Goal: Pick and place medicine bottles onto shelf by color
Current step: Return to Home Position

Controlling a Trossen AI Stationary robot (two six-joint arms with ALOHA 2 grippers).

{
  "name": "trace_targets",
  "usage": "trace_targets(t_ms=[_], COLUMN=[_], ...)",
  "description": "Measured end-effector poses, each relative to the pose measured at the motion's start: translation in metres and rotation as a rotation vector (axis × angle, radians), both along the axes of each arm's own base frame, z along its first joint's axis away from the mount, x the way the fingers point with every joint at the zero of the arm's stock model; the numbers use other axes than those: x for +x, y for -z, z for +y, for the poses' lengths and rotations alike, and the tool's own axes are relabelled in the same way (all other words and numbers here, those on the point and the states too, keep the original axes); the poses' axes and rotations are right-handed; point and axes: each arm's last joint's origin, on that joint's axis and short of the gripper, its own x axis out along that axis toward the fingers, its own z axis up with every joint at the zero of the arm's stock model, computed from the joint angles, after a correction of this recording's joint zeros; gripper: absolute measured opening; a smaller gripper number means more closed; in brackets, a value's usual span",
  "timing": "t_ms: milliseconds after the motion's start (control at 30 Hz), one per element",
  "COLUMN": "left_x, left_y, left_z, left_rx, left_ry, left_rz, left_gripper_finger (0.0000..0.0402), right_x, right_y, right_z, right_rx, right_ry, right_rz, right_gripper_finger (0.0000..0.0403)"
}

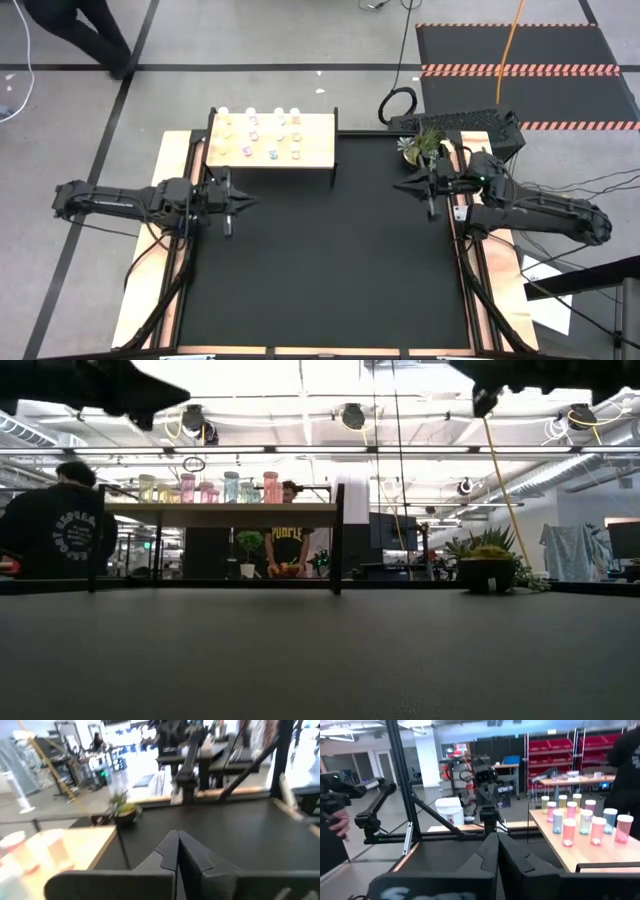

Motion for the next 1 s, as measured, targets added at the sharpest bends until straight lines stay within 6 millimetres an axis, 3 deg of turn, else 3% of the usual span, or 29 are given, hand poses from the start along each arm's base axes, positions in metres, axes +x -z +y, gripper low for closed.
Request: trace_targets(t_ms=[267, 500, 1000], left_x=[-0.022, -0.021, -0.018], left_y=[0.015, 0.033, 0.073], left_z=[0.002, 0.002, 0.008], left_rx=[0.011, 0.010, -0.084], left_ry=[-0.035, -0.042, -0.083], left_rz=[0.162, 0.209, 0.153], left_gripper_finger=[0.0004, 0.0015, 0.0006], right_x=[-0.023, -0.030, -0.038], right_y=[0.025, 0.057, 0.089], right_z=[0.008, 0.010, 0.013], right_rx=[-0.025, -0.031, -0.047], right_ry=[0.005, 0.006, 0.006], right_rz=[-0.044, -0.038, -0.086], right_gripper_finger=[0.0000, 0.0000, 0.0000])
